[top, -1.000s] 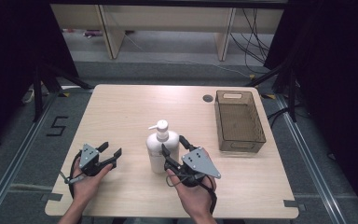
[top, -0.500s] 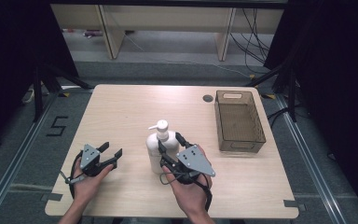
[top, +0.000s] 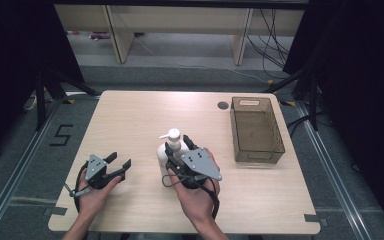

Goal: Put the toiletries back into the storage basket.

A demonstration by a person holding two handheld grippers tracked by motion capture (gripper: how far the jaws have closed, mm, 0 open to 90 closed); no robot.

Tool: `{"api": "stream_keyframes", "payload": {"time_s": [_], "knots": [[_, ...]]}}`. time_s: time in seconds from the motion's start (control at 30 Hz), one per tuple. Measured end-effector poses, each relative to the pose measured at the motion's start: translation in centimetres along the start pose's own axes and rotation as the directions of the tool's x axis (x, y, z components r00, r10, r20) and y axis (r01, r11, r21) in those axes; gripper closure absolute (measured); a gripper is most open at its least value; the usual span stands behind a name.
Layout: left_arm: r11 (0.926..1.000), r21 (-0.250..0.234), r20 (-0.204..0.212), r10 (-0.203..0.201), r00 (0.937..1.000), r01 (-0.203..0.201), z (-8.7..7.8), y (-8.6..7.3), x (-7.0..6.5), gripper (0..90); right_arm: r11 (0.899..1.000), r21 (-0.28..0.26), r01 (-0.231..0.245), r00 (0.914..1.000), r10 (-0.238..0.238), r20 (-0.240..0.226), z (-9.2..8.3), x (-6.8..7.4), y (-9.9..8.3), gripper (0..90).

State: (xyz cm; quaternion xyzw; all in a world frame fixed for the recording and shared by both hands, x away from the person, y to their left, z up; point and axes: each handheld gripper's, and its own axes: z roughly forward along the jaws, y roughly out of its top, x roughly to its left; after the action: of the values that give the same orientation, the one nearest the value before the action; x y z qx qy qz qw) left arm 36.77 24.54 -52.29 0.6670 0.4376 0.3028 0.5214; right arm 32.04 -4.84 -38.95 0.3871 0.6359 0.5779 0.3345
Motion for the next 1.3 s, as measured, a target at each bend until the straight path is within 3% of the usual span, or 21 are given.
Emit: {"api": "stream_keyframes", "payload": {"time_s": [0.1,0.13,0.27,0.37,0.4,0.43,0.5,0.9,1.3], "knots": [[1.0000,0.001,-0.002,0.001,1.0000,-0.001,0.0,0.0,0.0,35.1,1.000,0.011,-0.009,0.9999,0.009,0.007,0.3,0.0,0.0,45.8],[1.0000,0.001,-0.002,0.001,1.0000,-0.001,0.0,0.0,0.0,35.1,1.000,0.004,0.016,0.9997,-0.016,0.018,0.4,-0.2,0.1,46.0],[1.0000,-0.005,0.002,0.003,1.0000,-0.003,0.0,0.0,0.0,35.1,1.000,0.015,-0.013,0.9998,0.013,0.017,0.7,0.1,0.1,47.1],[1.0000,-0.006,0.002,0.001,1.0000,-0.001,0.0,0.0,0.0,35.1,1.000,0.014,-0.013,0.9998,0.013,0.013,1.0,0.2,0.3,47.7],[1.0000,-0.006,0.003,0.001,1.0000,-0.001,0.0,0.0,0.0,35.1,1.000,0.019,0.008,0.9995,-0.009,0.029,1.0,0.1,0.3,47.9],[1.0000,-0.006,0.003,0.000,1.0000,0.000,0.0,0.0,0.0,35.1,1.000,0.026,-0.014,0.9997,0.013,0.022,1.1,0.3,0.4,48.2],[1.0000,-0.005,0.003,-0.001,1.0000,0.001,0.0,0.0,0.0,35.0,1.000,0.023,0.004,0.9995,-0.005,0.032,1.2,0.2,0.6,48.9],[1.0000,-0.002,0.006,0.007,1.0000,-0.007,0.0,0.0,-0.1,34.9,0.999,0.036,-0.020,0.9987,0.018,0.048,1.9,0.3,1.1,55.3],[1.0000,-0.004,0.007,0.000,1.0000,0.000,0.0,0.0,0.0,34.8,1.000,0.021,-0.019,0.9990,0.018,0.040,2.0,0.4,1.1,60.0]]}}
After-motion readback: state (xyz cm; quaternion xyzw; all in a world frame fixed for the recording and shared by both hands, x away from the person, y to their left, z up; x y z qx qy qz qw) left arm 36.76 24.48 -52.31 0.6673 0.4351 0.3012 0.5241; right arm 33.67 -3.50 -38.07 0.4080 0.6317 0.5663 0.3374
